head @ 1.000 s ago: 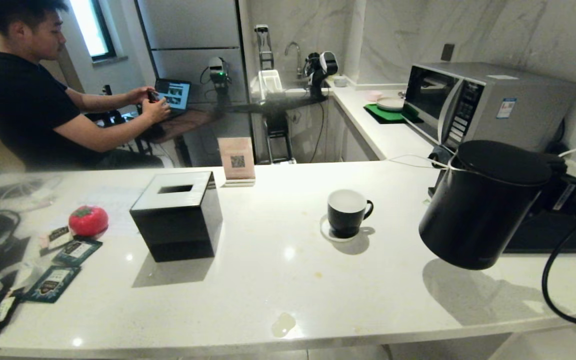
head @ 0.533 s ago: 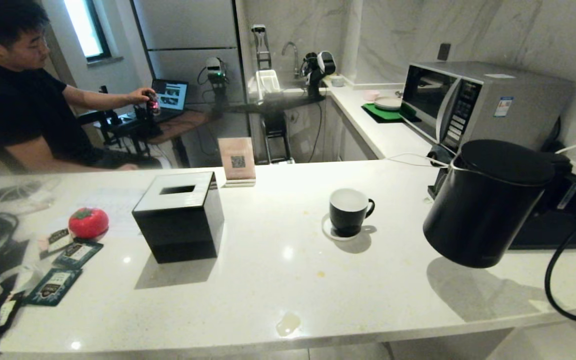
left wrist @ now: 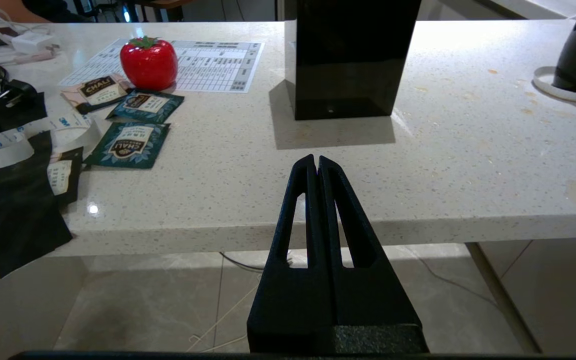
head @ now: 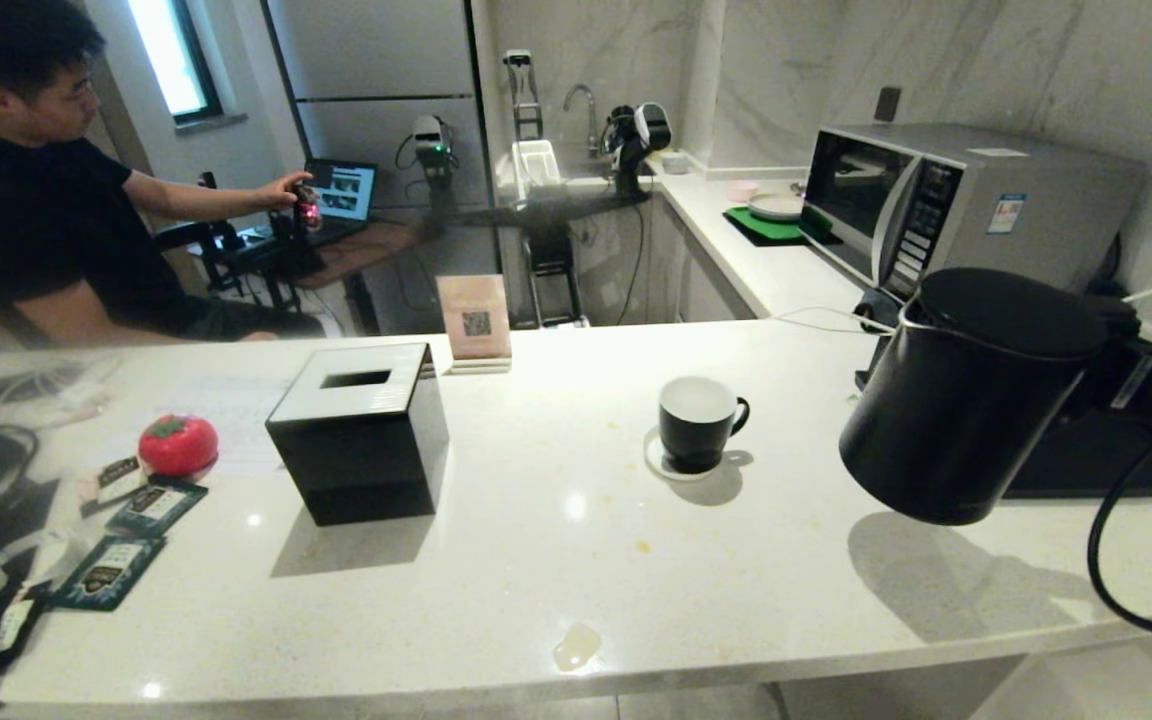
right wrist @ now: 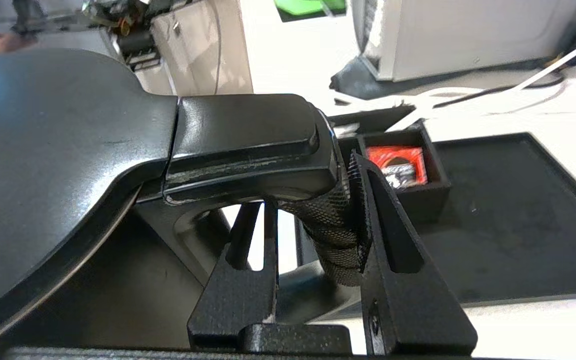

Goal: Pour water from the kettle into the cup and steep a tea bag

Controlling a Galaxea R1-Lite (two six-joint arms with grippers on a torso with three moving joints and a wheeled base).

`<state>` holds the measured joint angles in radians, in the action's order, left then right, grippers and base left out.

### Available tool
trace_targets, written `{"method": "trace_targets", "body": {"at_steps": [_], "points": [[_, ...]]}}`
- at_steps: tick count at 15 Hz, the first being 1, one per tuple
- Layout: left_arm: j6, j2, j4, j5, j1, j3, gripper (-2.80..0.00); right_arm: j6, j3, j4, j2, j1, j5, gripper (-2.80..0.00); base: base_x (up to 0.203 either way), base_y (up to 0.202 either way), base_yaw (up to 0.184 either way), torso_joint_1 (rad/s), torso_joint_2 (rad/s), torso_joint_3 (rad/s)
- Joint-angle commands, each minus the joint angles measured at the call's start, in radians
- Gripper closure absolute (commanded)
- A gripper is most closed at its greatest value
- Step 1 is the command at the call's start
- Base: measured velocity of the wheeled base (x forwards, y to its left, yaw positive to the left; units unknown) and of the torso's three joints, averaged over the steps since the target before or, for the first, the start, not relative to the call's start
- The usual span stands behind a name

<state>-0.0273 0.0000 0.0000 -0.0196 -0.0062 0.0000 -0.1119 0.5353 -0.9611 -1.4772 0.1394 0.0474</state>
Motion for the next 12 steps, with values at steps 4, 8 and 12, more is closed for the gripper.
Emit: {"method": "trace_targets", "body": {"at_steps": [4,8,12], "points": [[0.0,0.002,0.0,0.0,0.0,0.0,0.0,0.0,0.016,0.0,-0.007,0.0,0.0,0.0,0.0,0.0,0.0,0.0,0.0,0.0],[0.0,0.002,0.0,0.0,0.0,0.0,0.0,0.011,0.092,0.091,-0.019,0.0,-0.001,0.0,0.0,0.0,0.0,0.0,0.0,0.0],[0.0,0.002,0.0,0.0,0.0,0.0,0.0,0.074,0.157,0.138,-0.063,0.0,-0.001,0.0,0.0,0.0,0.0,0.0,0.0,0.0]]}}
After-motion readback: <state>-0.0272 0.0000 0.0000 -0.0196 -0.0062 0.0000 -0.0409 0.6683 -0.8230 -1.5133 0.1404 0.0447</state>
